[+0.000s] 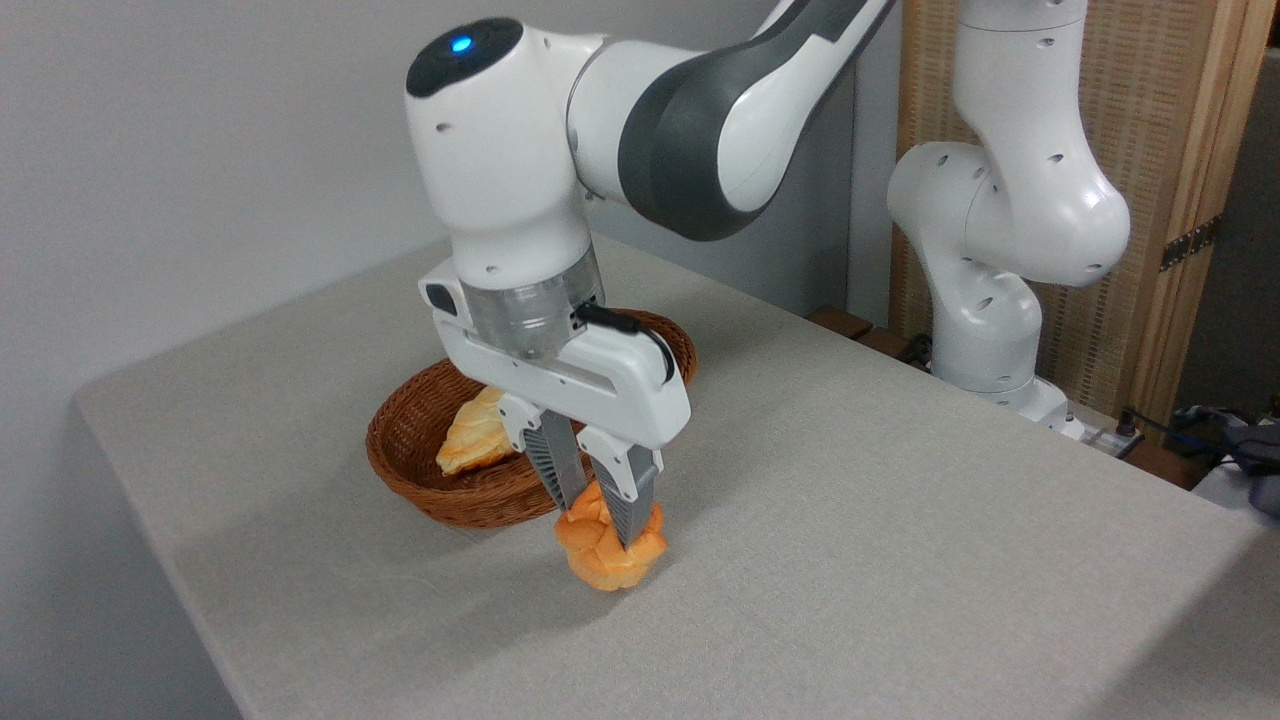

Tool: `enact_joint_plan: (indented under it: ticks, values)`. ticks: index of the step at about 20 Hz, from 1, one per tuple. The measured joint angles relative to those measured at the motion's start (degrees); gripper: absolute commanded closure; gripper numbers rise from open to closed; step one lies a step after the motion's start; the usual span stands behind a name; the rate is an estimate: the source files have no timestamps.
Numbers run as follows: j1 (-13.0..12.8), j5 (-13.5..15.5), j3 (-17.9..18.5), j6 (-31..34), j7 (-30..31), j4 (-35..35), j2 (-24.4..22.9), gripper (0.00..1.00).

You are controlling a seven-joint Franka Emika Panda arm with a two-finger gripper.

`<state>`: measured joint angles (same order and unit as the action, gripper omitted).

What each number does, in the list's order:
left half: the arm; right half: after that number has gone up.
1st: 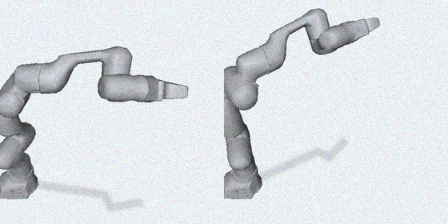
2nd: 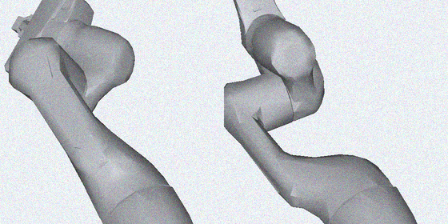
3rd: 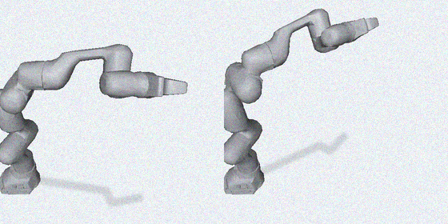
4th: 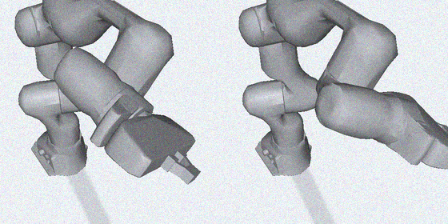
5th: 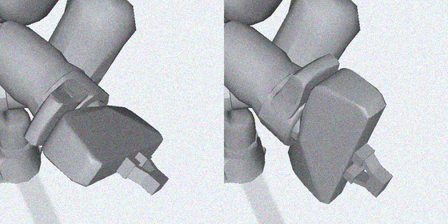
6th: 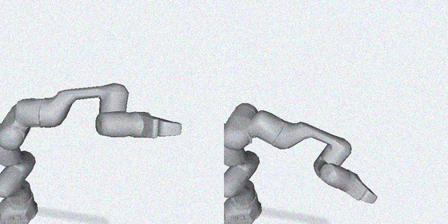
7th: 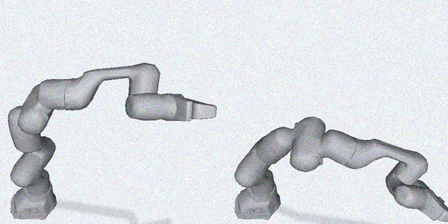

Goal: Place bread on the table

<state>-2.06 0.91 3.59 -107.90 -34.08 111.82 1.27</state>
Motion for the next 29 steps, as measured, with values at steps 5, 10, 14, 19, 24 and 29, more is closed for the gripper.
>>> enact_joint_plan:
  ticks: [5,10,14,19,24,29]
  values:
    - [-0.1,-0.2,0.0,0.0,0.0,0.0,0.3,0.00]
    - [-0.1,-0.2,0.0,0.0,0.0,-0.2,0.3,0.00]
    - [-0.1,-0.2,-0.1,0.0,0.0,-0.5,0.3,0.00]
    - [-0.5,-0.2,-1.6,-0.1,-0.1,-2.2,-0.5,0.00]
    - [-0.9,0.5,-5.9,-0.1,0.2,-6.7,-1.3,0.00]
    - [-1.1,1.4,-8.2,-0.1,0.3,-9.8,-2.1,0.00]
